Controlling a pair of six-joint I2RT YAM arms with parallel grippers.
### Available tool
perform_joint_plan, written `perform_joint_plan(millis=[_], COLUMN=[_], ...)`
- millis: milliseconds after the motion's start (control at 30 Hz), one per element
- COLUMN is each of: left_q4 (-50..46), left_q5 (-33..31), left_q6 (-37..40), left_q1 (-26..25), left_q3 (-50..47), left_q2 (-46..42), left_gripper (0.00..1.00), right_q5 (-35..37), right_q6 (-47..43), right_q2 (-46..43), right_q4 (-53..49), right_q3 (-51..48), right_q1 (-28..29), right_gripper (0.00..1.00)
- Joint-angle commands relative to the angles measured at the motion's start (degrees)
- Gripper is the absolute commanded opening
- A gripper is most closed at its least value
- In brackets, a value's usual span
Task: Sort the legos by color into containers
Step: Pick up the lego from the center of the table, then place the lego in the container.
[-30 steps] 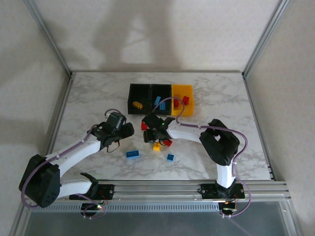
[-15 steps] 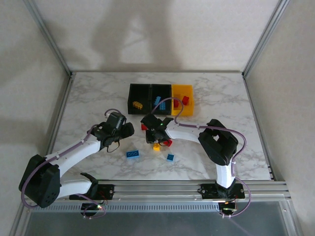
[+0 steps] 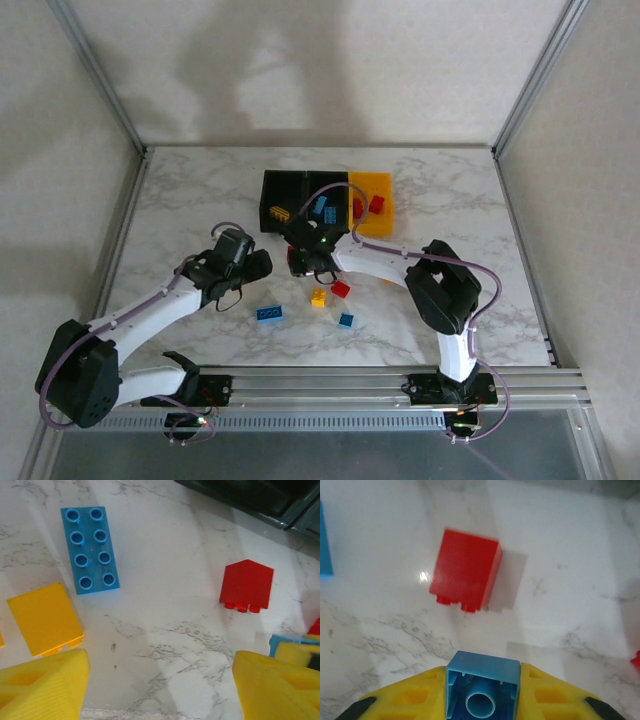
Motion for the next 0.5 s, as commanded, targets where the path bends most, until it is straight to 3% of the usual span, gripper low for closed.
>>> perform_joint_plan(millis=[0, 267, 467], left_q4=[0.54, 2.1, 4.55], left_q5=[0.73, 2.18, 4.7], left_q6=[-0.3, -1.59, -1.8], left_q1=[0.39, -0.12, -0.64], left_q3=[1.0, 0.54, 0.57], left_q2=[-1.57, -2.41, -2.55], left_gripper=[0.75, 0.75, 0.75], right_q5=[3.46, 4.74, 3.32], right_q6=[-3.92, -8.14, -10.05], right_q2=[-2.93, -0.35, 7.68], right_q4=[-2.61, -2.97, -4.64], right_q3=[4.68, 13.87, 24.89], right_q1=[-3.17, -11.42, -16.39], right_gripper=[0.28, 0.29, 0.29])
